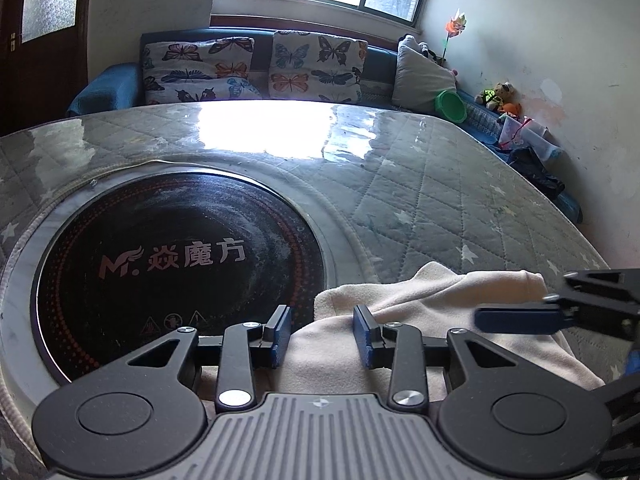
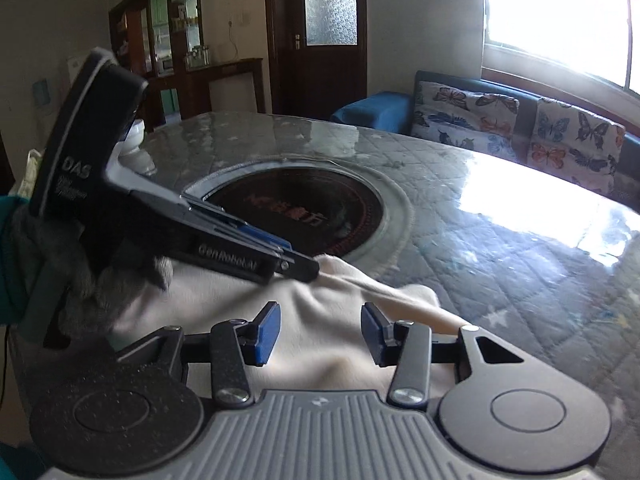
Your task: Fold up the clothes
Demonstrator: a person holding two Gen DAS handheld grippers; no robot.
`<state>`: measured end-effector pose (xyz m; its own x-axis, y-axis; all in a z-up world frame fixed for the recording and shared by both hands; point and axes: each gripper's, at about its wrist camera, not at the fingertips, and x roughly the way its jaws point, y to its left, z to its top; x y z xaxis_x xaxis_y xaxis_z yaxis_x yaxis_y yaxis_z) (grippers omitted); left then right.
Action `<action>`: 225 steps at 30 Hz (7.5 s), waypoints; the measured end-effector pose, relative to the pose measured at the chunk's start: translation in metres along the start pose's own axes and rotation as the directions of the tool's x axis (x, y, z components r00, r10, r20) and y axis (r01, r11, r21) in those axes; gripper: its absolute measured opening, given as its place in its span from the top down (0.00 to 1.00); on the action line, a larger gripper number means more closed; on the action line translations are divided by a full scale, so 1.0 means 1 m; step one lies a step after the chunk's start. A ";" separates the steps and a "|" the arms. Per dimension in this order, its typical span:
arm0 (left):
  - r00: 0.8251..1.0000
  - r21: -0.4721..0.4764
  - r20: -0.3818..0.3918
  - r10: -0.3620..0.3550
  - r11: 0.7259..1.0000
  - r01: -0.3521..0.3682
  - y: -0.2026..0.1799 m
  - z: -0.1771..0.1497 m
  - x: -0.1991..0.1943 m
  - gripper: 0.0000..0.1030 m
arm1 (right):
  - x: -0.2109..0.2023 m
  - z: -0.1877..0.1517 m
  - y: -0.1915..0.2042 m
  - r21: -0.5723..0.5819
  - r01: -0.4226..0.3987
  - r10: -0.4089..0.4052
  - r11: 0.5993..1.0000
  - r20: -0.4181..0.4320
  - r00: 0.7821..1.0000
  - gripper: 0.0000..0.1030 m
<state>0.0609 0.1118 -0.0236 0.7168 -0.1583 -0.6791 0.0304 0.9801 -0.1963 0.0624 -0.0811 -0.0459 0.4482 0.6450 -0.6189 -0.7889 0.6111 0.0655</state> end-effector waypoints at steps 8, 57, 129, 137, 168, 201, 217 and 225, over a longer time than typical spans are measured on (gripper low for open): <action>0.999 -0.025 -0.019 -0.027 0.999 0.026 0.009 0.004 0.000 0.63 | 0.008 -0.004 0.012 0.012 -0.121 0.121 0.993 -0.028 0.992 0.54; 0.986 0.245 0.155 -0.067 0.969 0.028 -0.061 -0.079 -0.093 0.61 | -0.037 -0.014 -0.020 0.094 0.088 -0.086 0.992 -0.024 0.996 0.52; 0.987 0.131 0.146 0.059 0.988 -0.078 -0.018 -0.080 -0.085 0.58 | -0.091 -0.093 -0.003 0.089 0.488 -0.492 0.869 0.041 0.869 0.00; 0.986 0.148 0.150 0.072 0.984 -0.094 -0.018 -0.085 -0.093 0.58 | -0.087 -0.097 -0.009 0.082 0.501 -0.503 0.861 -0.002 0.864 0.00; 0.985 0.105 0.139 0.107 0.987 -0.122 0.002 -0.036 -0.055 0.62 | -0.030 -0.034 -0.046 0.008 0.490 -0.490 0.872 0.030 0.871 0.00; 0.987 0.056 0.116 0.112 0.991 -0.119 0.014 -0.021 -0.036 0.61 | -0.010 -0.005 -0.054 -0.023 0.450 -0.450 0.893 0.018 0.893 0.00; 0.975 0.040 0.152 0.163 0.985 -0.170 0.025 -0.027 -0.061 0.60 | -0.026 -0.010 0.019 -0.134 0.285 -0.280 0.949 0.051 0.959 0.00; 0.978 0.007 0.112 0.174 0.984 -0.176 0.036 -0.048 -0.079 0.57 | -0.030 -0.009 0.068 -0.231 0.126 -0.119 0.965 0.045 0.992 0.01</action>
<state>-0.0281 0.1538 -0.0115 0.7844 0.0294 -0.6195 -0.0913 0.9935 -0.0685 -0.0086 -0.0625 -0.0301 0.5574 0.5873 -0.5869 -0.8016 0.5648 -0.1961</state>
